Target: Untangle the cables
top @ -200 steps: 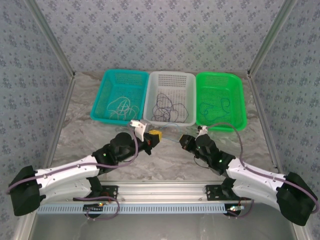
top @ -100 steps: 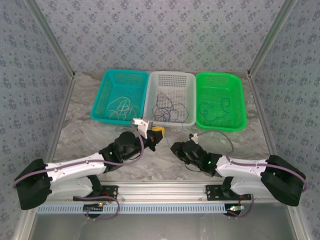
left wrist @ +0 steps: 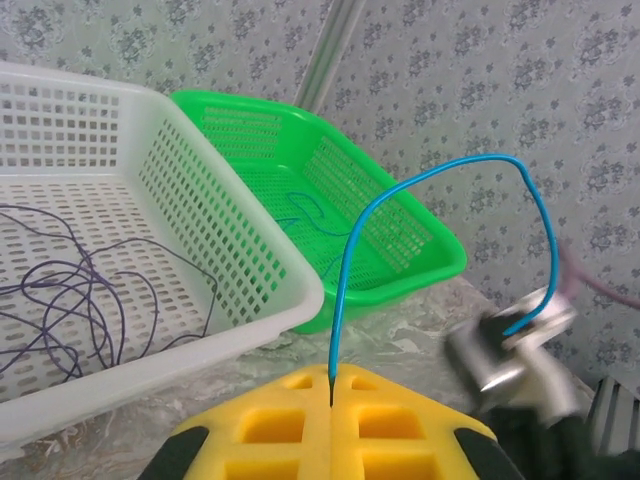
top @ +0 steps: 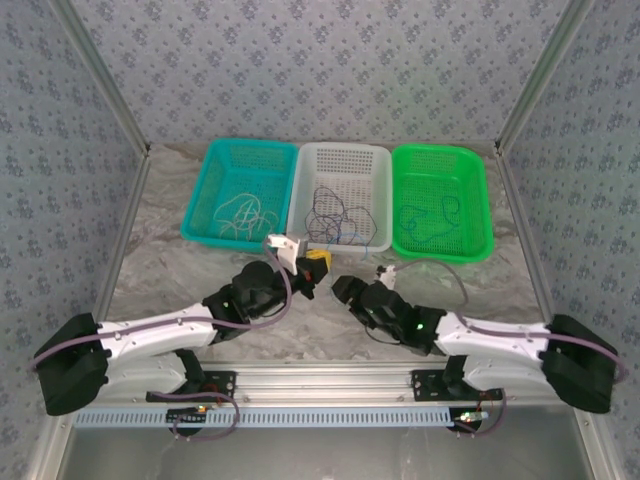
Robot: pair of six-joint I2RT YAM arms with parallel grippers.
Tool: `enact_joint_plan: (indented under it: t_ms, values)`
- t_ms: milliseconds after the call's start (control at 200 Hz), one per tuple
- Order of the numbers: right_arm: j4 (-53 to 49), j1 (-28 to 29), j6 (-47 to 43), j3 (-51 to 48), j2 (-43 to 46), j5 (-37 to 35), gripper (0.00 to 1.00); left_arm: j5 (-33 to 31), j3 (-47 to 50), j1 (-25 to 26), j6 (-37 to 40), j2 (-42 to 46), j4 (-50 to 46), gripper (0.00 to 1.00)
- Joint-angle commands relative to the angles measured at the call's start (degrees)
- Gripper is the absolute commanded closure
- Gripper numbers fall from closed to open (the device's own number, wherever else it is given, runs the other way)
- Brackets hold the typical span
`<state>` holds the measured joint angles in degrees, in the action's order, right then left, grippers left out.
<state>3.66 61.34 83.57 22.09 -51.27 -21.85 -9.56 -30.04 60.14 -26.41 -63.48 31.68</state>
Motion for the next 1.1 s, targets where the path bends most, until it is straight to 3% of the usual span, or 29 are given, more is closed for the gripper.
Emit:
enact_joint_plan:
  t_ms: [0,80,175,340,445,670,924,1094]
  values:
    - [-23.1,-1.4,-5.8,4.1,10.9,-10.2,0.23,-2.5,-1.8,0.4,1.2,2.7,-4.8,0.96]
    - [-29.1,-3.0,-9.1,5.4,17.7,-11.0,0.22,-3.5,-2.0,0.4,1.8,3.4,-8.0,0.95]
    - [-28.7,-4.8,-12.7,5.6,22.7,-8.9,0.22,-4.0,-2.6,0.4,1.7,3.0,-10.3,0.95]
    - [-29.6,-6.7,-19.4,9.8,21.9,-4.5,0.22,-5.8,-3.8,0.4,0.5,1.0,-12.4,0.95]
    - [-23.5,-6.7,-21.6,10.5,20.5,-0.8,0.22,-6.8,-6.4,0.4,0.4,-0.7,-16.1,0.96]
    - [-12.4,-8.1,-19.3,13.5,12.4,6.2,0.22,-8.2,-9.1,0.7,-0.6,-4.6,-18.8,0.96]
    - [1.1,-15.2,-9.1,14.7,4.8,19.4,0.21,-12.7,-11.0,2.8,0.7,-6.7,-20.8,0.96]
    - [2.6,-15.5,-6.5,17.5,0.0,24.8,0.20,-14.6,-12.8,3.6,0.6,-8.6,-20.8,0.96]
